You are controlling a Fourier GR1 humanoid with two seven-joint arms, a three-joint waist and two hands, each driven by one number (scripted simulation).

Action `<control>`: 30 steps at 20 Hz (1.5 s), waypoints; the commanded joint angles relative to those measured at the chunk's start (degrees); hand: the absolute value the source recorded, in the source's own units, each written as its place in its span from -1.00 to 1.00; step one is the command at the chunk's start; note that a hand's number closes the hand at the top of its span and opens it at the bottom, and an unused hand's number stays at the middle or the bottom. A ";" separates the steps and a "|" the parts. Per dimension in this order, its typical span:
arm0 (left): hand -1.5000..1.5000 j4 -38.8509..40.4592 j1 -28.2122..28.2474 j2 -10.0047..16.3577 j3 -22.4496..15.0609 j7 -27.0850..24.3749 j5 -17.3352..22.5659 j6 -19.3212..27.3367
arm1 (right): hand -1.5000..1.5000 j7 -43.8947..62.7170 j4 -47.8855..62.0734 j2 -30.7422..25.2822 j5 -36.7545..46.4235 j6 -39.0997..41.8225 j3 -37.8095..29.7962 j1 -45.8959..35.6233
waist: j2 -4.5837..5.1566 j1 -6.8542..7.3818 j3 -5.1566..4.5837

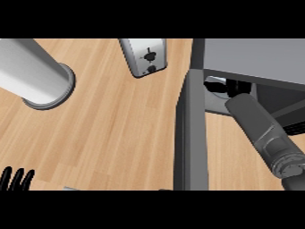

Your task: Pick up the milk, place it into the microwave and close the microwave

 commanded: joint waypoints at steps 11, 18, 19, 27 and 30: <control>-1.00 1.60 0.00 -0.90 -0.22 -1.61 -1.27 0.05 | -1.00 -5.50 -5.33 6.47 -5.03 12.96 -5.06 -0.13 | -0.96 -2.30 0.27; -1.00 -0.97 1.12 -0.28 0.53 -1.71 -0.06 -0.71 | -1.00 -10.99 -7.25 5.72 -9.81 22.93 -10.08 3.03 | -1.78 -4.38 0.20; -1.00 -0.19 3.03 0.39 0.99 -2.48 -0.24 -1.69 | -1.00 -13.82 -7.98 6.22 -11.08 24.08 -11.31 5.62 | -1.97 -4.61 0.21; -1.00 -2.96 3.34 -0.76 0.57 0.38 1.26 -0.26 | -1.00 -22.09 -7.61 6.83 -13.58 34.61 -13.82 11.07 | -2.99 -7.28 -0.03; -1.00 0.22 1.82 -0.62 1.14 -0.82 -0.85 -0.29 | -1.00 -23.90 -7.04 7.75 -13.76 34.92 -14.23 12.11 | -3.00 -7.47 -0.08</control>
